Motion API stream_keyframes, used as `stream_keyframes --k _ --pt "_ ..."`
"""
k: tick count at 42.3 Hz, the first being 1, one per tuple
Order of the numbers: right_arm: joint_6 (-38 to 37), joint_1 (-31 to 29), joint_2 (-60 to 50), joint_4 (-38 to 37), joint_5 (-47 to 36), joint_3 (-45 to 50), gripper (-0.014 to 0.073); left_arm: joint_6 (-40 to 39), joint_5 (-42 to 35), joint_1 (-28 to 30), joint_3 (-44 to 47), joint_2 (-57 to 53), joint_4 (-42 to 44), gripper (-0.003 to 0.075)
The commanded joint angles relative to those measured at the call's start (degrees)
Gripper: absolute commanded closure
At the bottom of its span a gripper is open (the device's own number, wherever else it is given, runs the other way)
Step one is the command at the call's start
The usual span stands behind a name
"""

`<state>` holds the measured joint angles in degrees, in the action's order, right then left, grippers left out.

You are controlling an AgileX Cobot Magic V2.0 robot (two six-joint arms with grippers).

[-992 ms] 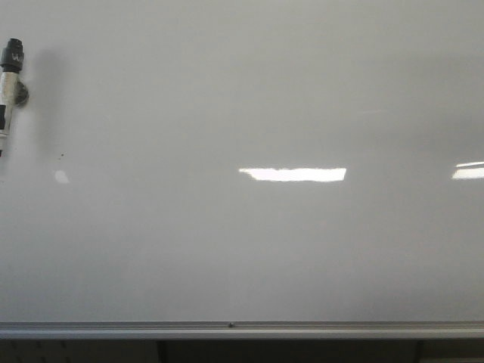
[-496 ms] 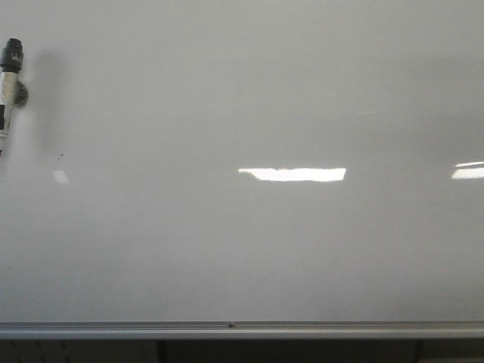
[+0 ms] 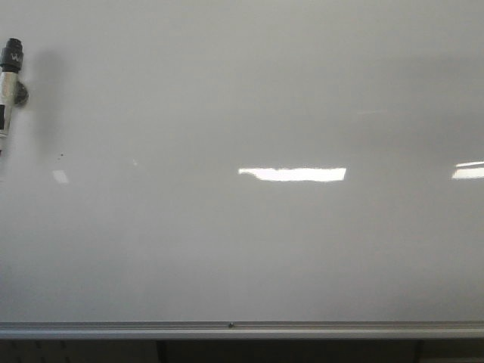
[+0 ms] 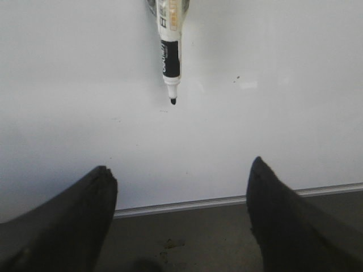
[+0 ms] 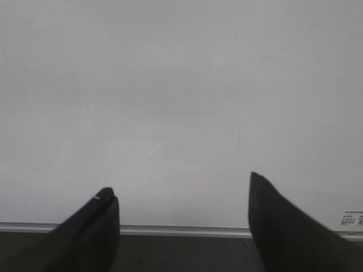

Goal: Write number 1 on whiteboard

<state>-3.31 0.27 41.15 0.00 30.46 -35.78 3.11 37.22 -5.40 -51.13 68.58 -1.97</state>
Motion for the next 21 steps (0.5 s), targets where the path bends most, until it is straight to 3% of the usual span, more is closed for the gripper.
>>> stream_keyframes --k 1,21 --pt "0.1 -0.3 0.0 -0.6 -3.9 -2.0 0.0081 0.0 -4.2 -0.2 -3.9 2.6 -0.8 0.0247" --pt "0.1 -0.3 0.0 -0.6 -4.0 -2.0 0.0081 0.0 -12.9 -0.2 -10.4 17.3 -0.9 0.0247"
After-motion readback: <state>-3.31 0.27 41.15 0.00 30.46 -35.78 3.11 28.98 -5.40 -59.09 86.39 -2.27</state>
